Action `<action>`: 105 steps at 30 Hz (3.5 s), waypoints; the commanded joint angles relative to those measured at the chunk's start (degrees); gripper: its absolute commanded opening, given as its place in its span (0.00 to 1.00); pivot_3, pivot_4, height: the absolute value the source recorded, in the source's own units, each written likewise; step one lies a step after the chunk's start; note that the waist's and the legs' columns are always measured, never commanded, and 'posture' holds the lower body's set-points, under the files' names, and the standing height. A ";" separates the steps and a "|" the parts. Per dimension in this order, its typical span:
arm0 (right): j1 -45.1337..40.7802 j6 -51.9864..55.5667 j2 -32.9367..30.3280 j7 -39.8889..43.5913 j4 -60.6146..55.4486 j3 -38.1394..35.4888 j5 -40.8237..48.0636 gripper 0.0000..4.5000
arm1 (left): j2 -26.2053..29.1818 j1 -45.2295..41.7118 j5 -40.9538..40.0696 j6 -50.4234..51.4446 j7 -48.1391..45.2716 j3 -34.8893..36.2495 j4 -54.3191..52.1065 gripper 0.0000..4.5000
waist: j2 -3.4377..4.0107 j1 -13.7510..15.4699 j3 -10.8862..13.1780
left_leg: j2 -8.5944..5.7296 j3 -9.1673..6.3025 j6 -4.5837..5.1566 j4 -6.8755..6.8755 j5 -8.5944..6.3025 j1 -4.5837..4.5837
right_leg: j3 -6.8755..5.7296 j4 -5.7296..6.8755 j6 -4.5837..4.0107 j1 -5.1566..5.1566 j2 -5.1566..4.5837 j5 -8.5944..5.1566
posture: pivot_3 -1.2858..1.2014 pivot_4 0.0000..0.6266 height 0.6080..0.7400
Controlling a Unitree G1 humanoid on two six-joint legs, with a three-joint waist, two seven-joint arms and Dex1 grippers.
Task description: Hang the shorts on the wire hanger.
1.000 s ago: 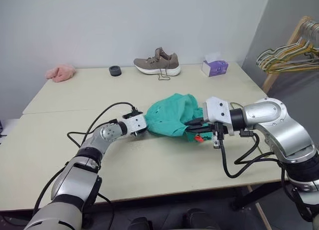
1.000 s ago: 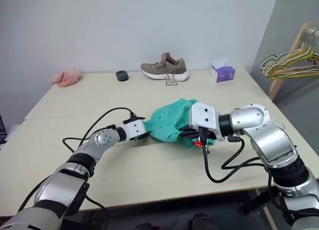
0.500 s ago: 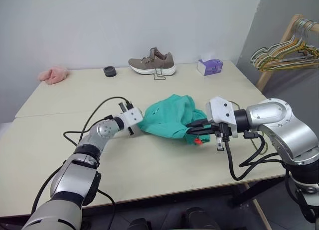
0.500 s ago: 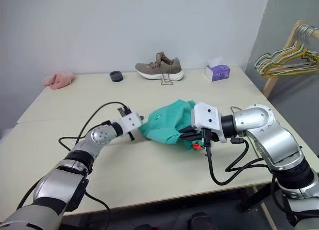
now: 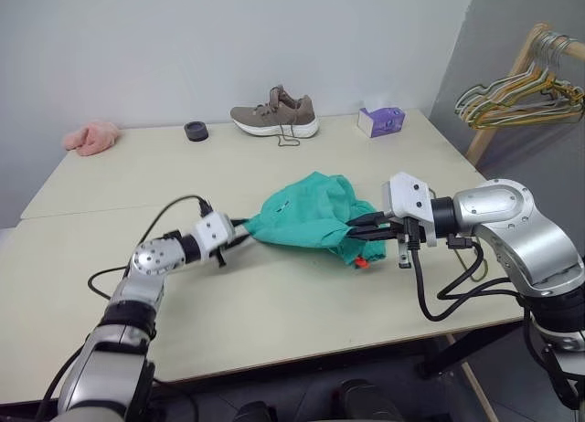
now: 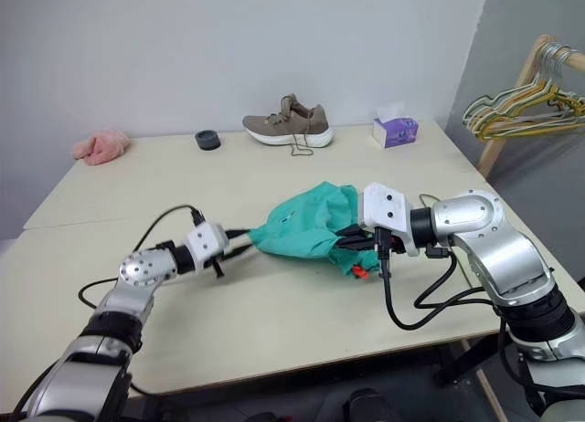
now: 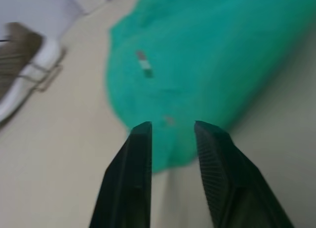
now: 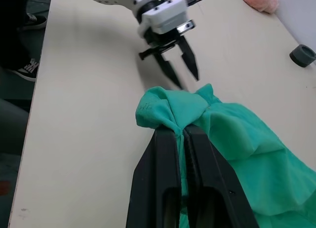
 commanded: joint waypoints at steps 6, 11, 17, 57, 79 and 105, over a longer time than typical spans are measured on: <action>-1.87 0.93 -0.80 1.40 -3.06 -1.38 2.11 0.00 | -5.38 -5.30 6.56 0.57 8.72 -2.39 -1.76 0.97 | -0.02 1.53 -0.03 | -0.07 -0.07 0.03 0.11 0.02 0.04 | -0.06 -0.02 0.19 0.14 0.21 -0.05 | 0.46 0.00 1.00; -2.57 3.26 -0.88 1.05 -5.57 -1.83 3.58 0.00 | -9.60 -9.85 11.93 -0.62 12.38 -6.41 7.28 0.99 | -0.05 1.19 -0.05 | -0.08 -0.02 0.04 0.12 0.02 -0.08 | 0.01 -0.15 0.27 0.09 0.23 0.01 | 0.45 0.00 1.00; -2.99 6.01 -0.94 0.09 -8.40 -2.69 6.06 0.00 | -12.16 -16.82 20.46 -1.72 28.27 -9.79 18.33 0.99 | -0.11 1.00 -0.09 | -0.06 -0.06 0.05 0.12 0.02 -0.08 | -0.01 -0.16 0.35 0.08 0.27 0.05 | 0.44 0.00 1.00; -29.14 -77.84 8.13 -46.72 63.27 9.84 -40.52 0.00 | 22.21 -25.40 21.32 -2.06 32.50 -0.74 -4.86 0.00 | -0.06 0.30 -0.79 | -0.39 0.61 0.00 -0.03 -0.15 -1.17 | 0.41 -0.25 0.26 -1.09 -0.62 0.11 | 0.48 0.00 1.00; 12.17 -44.95 -8.54 5.71 16.67 12.71 -16.14 0.00 | 36.61 42.55 -21.41 49.15 -25.70 7.78 -57.40 0.00 | 0.06 3.34 -0.48 | 0.11 0.31 0.48 -0.08 -0.23 1.30 | 0.12 0.08 -0.60 1.02 0.07 -0.63 | 0.48 0.00 1.00; 19.79 -3.80 0.62 -20.21 8.69 -21.23 2.04 0.81 | 24.41 23.66 -36.95 60.77 -20.10 14.68 -62.03 0.95 | -0.28 3.84 -0.49 | 0.14 0.42 0.40 -0.04 -0.27 0.88 | 0.29 0.09 -0.14 0.65 0.45 -0.37 | 0.46 0.00 1.00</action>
